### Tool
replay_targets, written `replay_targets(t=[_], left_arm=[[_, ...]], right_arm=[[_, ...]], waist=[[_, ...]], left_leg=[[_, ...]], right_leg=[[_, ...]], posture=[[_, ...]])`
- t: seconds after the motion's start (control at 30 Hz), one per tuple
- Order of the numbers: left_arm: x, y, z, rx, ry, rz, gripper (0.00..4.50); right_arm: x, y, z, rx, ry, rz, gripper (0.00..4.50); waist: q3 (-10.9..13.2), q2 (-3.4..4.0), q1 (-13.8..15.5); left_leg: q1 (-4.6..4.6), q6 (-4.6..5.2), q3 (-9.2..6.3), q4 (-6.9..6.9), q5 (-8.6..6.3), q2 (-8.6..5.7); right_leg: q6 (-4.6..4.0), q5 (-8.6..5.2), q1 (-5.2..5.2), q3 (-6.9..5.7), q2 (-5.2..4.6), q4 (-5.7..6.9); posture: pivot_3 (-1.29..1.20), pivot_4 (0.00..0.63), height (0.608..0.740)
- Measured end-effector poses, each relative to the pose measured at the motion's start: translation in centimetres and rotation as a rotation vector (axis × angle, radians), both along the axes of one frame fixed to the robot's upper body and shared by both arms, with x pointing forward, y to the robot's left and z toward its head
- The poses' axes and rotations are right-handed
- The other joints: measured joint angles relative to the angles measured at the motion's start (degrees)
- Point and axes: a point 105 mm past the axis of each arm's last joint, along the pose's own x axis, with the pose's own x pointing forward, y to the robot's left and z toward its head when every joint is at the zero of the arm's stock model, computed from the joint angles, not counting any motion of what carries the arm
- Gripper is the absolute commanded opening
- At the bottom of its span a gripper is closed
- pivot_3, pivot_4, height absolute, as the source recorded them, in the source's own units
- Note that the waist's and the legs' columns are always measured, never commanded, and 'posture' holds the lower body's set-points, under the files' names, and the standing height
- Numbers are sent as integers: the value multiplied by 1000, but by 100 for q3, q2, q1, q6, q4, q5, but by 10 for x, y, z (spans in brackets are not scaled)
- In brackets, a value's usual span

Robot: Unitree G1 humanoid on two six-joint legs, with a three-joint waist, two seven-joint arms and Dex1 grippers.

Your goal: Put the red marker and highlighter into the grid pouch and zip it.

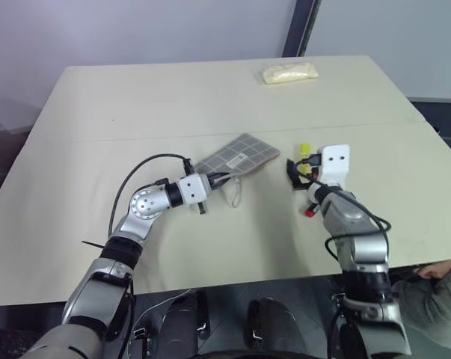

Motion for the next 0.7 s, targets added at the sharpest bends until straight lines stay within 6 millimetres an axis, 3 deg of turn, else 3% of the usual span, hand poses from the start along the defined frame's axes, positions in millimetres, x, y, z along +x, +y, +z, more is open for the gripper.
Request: replay_targets(t=[0.1,0.2,0.3,0.37,0.6,0.7], left_arm=[[1,4,1,6,-6,12,0],[-1,5,2,-1,-14,18,0],[-4,7,0,-4,-12,23,0],[-4,8,-3,-2,-3,29,0],[-4,8,1,-6,-16,35,0],[-4,8,1,-5,-16,33,0]], right_arm=[[7,-14,-3,30,29,-45,4442],[11,-9,-5,63,52,-3,4442],[13,-5,-5,65,59,33,3603],[13,-1,-5,63,60,55,2661],[11,21,-14,42,108,136,2661],[10,21,-14,37,111,136,2661]], waist=[[0,1,-31],[0,1,-48],[-1,2,-53],[-1,2,-51],[0,4,-39],[1,4,-36]], left_leg=[[3,0,1,0,0,3],[8,-1,0,-1,1,5],[10,-1,0,-1,1,6],[9,-2,-1,0,1,6],[6,-2,-1,0,1,5],[5,-2,0,0,1,5]], right_leg=[[1,0,1,0,3,3],[1,0,3,0,4,7],[1,0,4,0,4,9],[1,0,4,0,4,10],[1,0,-1,1,2,10],[1,0,0,1,2,9]], posture=[[0,150,740],[0,150,740],[0,150,740],[0,150,740],[0,150,740],[0,150,740]])
